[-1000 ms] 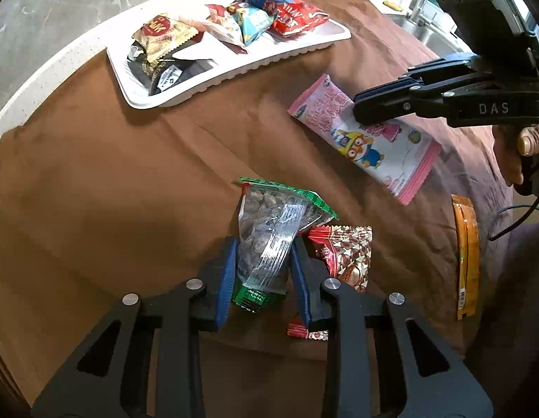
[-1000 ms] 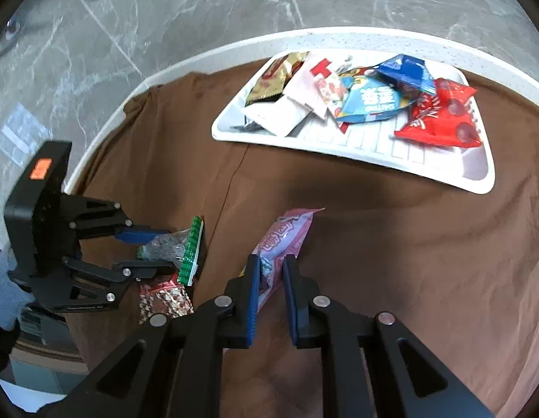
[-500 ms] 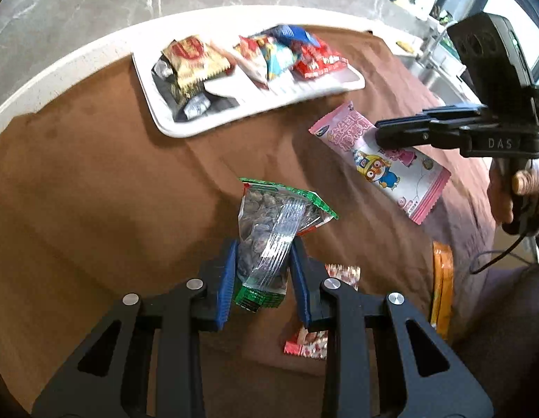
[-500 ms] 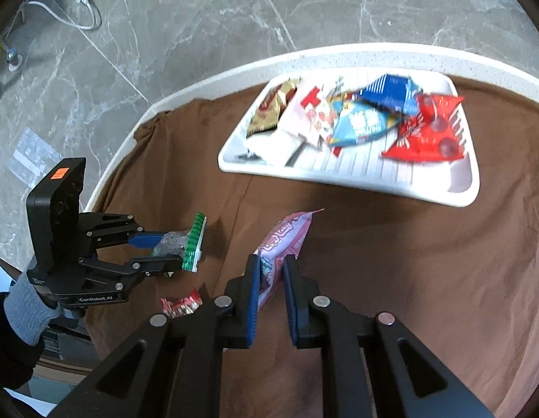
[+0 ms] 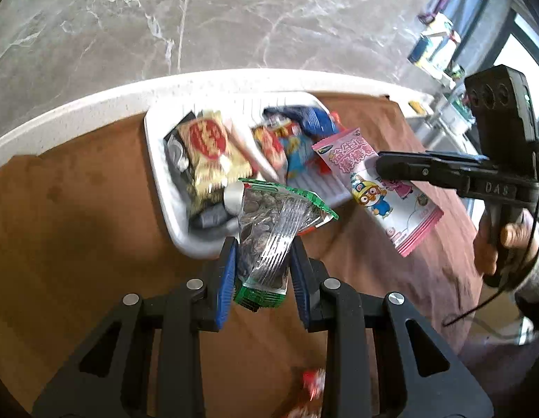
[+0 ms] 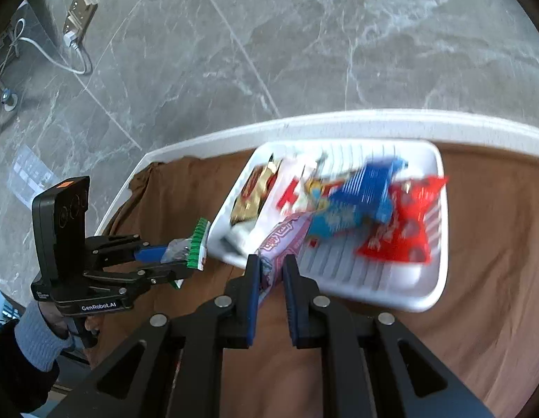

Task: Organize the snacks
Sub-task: 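Carry both packets to the tray and open both tools over it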

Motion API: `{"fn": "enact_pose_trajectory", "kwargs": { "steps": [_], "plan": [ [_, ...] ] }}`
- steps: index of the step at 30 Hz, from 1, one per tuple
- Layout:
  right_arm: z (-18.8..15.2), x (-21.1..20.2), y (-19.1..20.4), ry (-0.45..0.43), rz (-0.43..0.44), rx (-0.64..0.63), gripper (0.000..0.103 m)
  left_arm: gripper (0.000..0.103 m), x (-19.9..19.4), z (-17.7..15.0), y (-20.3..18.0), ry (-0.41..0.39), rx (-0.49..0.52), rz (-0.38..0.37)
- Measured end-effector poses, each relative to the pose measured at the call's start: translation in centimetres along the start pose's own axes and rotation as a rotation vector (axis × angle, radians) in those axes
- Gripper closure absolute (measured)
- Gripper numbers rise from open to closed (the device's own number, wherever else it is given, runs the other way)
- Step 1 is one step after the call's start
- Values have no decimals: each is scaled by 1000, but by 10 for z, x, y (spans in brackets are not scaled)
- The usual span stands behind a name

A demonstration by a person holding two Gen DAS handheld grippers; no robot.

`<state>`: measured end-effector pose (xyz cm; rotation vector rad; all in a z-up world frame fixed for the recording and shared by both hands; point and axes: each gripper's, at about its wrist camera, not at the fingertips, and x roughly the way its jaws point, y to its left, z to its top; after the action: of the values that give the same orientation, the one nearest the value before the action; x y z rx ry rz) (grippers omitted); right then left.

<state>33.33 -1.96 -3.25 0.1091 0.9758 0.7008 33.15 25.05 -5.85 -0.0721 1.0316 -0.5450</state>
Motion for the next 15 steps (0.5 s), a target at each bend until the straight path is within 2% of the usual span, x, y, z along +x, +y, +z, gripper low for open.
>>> {"fn": "enact_pose_trajectory", "kwargs": {
  "steps": [7,15],
  "plan": [
    [37,15,-11,-13,-26,-22,88,76,28,47,5,-32,-82,-11],
    [64,39,-29,-1,-65,-36,88,76,63,82,7,-34,-141,26]
  ]
}}
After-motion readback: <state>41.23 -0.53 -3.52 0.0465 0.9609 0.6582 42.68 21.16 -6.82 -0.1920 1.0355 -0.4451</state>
